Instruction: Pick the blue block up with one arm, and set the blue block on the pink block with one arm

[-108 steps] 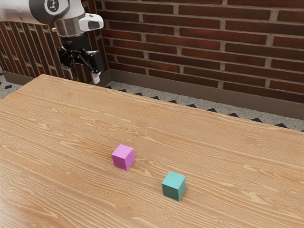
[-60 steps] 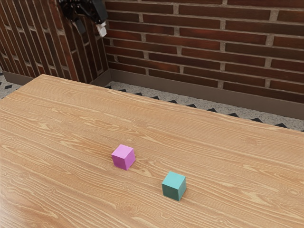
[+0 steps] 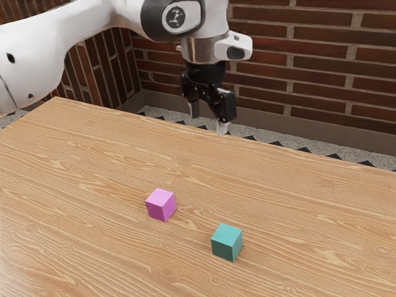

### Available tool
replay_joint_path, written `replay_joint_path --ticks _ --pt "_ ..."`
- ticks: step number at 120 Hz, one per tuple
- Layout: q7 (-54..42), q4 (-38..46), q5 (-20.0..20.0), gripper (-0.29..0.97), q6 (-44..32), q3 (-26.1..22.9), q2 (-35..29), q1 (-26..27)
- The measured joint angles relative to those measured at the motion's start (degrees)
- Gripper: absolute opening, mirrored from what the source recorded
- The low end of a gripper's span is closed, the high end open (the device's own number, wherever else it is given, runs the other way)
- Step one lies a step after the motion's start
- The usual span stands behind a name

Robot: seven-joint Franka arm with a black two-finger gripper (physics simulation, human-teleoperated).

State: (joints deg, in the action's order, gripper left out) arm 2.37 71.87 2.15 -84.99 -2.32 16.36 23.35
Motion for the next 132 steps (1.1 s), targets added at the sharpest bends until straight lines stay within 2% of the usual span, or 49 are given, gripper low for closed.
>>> replay_joint_path --ticks 21,40,86,116,132 --pt "4.0 9.1 -0.3 0.68 -10.8 1.2 2.3 -0.1" --pt "7.9 10.9 -0.5 0.68 -18.7 1.3 6.5 0.1" --pt "14.9 22.0 -1.7 0.68 -31.3 1.4 9.4 -0.4" --pt "17.4 25.6 -2.1 0.68 -36.5 1.5 10.7 -0.4" --pt "18.2 31.4 -2.5 0.68 -39.5 1.5 8.3 -0.1"
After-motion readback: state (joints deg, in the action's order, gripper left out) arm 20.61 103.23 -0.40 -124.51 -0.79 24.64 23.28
